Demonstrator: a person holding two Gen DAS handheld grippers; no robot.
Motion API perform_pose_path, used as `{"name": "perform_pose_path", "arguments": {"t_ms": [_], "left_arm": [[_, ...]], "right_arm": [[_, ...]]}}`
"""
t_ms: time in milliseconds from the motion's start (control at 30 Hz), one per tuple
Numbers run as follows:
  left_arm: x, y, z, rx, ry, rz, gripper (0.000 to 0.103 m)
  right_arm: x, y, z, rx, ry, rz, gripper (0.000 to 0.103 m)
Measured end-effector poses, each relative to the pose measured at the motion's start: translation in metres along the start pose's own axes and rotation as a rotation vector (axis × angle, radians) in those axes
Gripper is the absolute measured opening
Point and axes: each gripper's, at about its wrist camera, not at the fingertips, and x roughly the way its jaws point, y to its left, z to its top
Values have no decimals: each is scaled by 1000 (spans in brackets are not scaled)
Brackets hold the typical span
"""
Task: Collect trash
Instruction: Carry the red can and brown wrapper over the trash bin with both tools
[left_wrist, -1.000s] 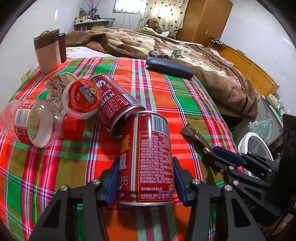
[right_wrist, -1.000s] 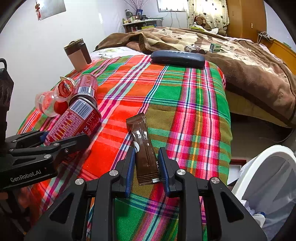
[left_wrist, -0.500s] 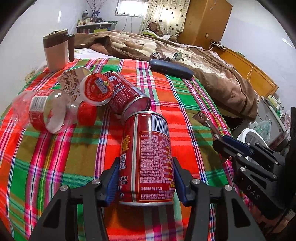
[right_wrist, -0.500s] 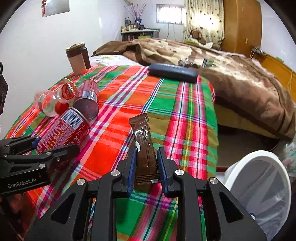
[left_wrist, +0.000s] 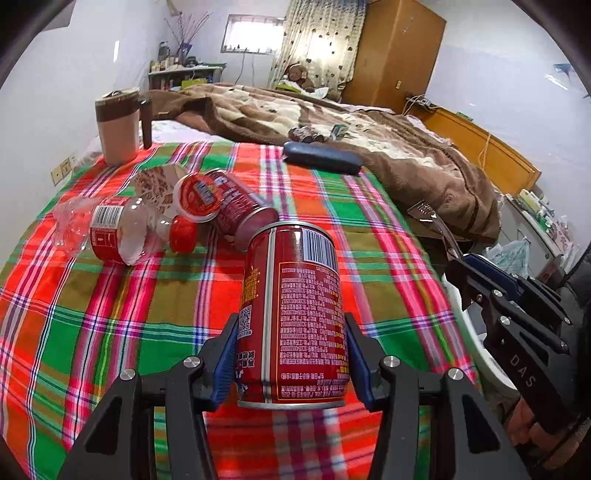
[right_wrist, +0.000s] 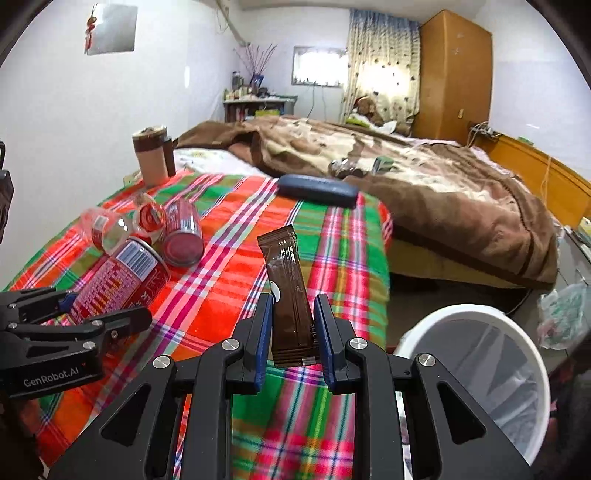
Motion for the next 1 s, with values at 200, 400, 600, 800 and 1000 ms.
{"name": "perform_pose_path", "arguments": {"t_ms": [200, 400, 600, 800, 1000], "left_arm": [[-11, -23, 3, 39, -27, -35, 52], [-16, -52, 4, 89, -41, -73, 52], [-19, -84, 5, 141, -53, -120, 52], [-13, -117, 8, 196, -38, -168, 52], [1, -162, 7, 266, -9, -232, 52]], "right_arm": [[-18, -11, 0, 14, -42, -48, 24], [-29, -26, -4, 37, -61, -93, 24], [-38, -48, -10, 106, -57, -107, 24], [-51, -73, -21, 152, -50, -170, 24], [-53, -107, -38, 242, 1, -201, 24]]}}
